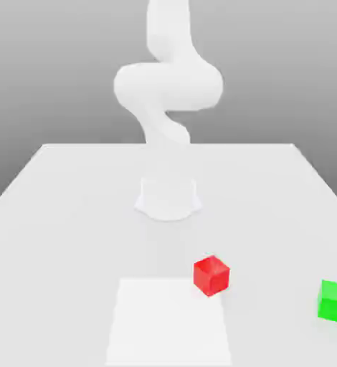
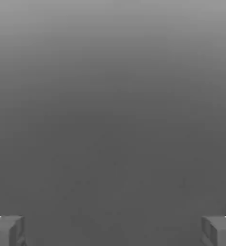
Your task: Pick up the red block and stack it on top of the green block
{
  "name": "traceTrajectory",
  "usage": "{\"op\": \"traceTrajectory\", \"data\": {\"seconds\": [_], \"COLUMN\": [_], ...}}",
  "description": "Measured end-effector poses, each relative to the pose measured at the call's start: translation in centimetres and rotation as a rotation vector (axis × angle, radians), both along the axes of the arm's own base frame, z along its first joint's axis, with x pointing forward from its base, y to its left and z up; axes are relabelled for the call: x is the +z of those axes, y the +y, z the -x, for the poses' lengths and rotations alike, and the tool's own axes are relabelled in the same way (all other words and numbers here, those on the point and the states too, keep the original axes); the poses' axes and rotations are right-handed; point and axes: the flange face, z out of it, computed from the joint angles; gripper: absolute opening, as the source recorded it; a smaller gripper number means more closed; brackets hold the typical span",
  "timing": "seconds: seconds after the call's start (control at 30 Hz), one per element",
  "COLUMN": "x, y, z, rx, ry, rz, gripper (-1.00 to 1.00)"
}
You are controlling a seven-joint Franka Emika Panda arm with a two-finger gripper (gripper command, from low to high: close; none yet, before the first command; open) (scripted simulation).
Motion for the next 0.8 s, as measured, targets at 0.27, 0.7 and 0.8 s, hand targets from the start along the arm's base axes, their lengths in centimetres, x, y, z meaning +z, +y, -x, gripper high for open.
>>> {"op": "traceTrajectory", "data": {"seconds": [0.27, 0.7, 0.8], "x": [-19.9, -48.8, -51.3], "y": [4.0, 7.6, 7.6], "z": [-4.1, 4.8, 5.1], "rx": [0.199, 0.507, 0.509], "ry": [0.290, 0.696, 0.699], "rz": [0.085, 0.211, 0.211], "gripper": [0.00, 0.00, -1.00]}}
